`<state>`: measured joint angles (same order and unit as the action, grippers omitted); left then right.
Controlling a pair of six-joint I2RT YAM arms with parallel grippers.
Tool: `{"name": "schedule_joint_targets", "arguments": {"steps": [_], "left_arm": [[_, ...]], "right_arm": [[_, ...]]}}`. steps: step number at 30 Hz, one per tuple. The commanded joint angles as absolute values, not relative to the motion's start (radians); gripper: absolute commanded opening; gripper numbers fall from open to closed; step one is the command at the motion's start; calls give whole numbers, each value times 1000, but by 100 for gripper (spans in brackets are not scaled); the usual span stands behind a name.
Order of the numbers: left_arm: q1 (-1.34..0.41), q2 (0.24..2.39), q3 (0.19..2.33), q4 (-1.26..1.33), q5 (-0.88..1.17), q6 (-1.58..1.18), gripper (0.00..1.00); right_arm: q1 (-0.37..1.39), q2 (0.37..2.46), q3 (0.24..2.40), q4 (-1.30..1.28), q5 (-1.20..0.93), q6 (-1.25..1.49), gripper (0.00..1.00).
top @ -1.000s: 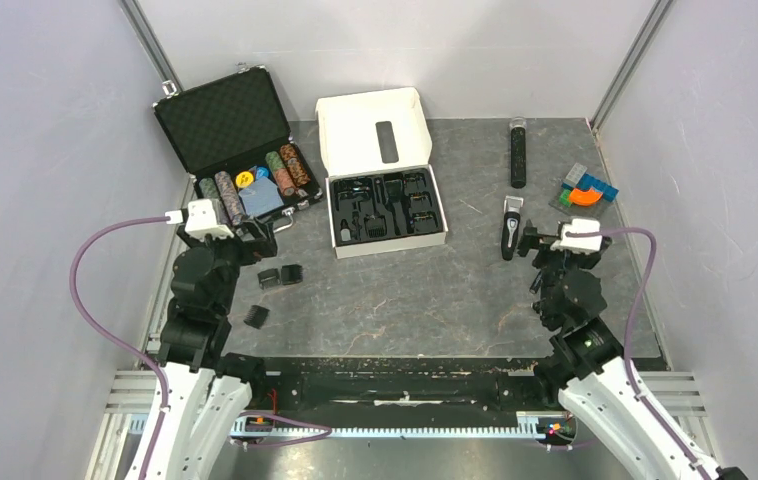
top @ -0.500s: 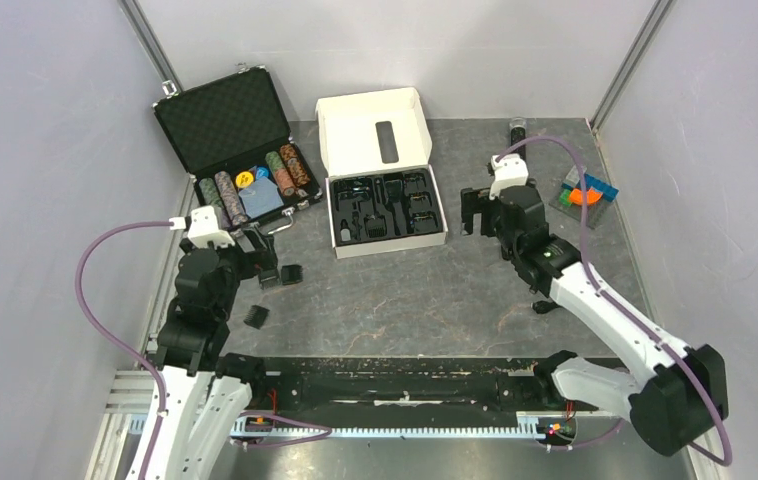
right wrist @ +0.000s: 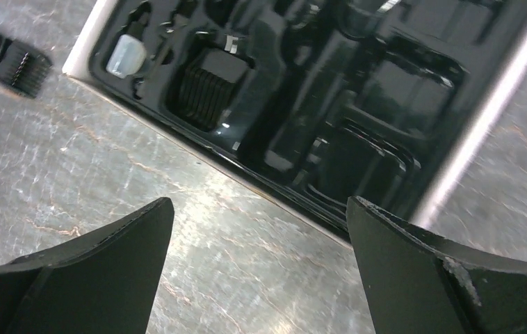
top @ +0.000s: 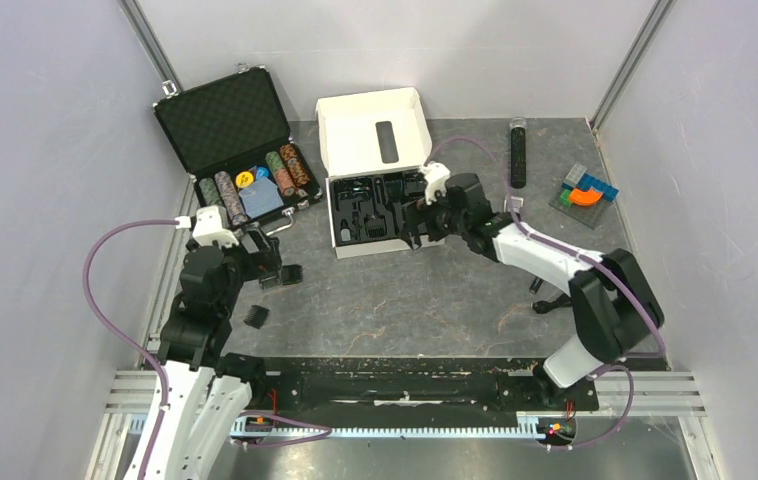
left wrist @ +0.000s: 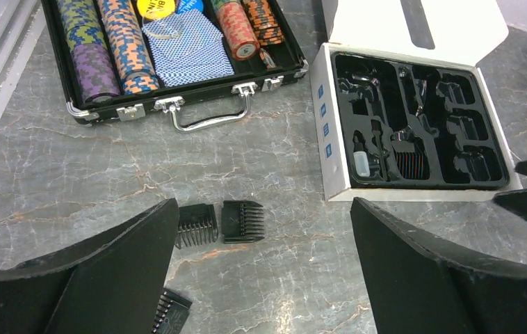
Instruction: Sort the hair-cutting tools
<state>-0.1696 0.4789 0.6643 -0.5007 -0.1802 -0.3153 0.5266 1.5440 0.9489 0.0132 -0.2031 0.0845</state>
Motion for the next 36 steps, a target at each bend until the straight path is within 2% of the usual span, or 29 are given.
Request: {"name": "schedule_joint_targets", "arguments": {"steps": [1, 13, 23, 36], "left_arm": [[-170, 507, 663, -477, -151, -368, 100], [-156, 556, 665, -469, -137, -379, 100], [-138, 585, 666, -461, -112, -386, 100], [-134, 594, 664, -462, -114, -389, 100]], "right_arm": [[571, 1631, 1065, 20, -294, -20, 98], [632, 1824, 1206, -84, -363, -33, 98], [665, 1717, 1030, -168, -500, -66, 98], [692, 1522, 831, -232, -537, -74, 98]]}}
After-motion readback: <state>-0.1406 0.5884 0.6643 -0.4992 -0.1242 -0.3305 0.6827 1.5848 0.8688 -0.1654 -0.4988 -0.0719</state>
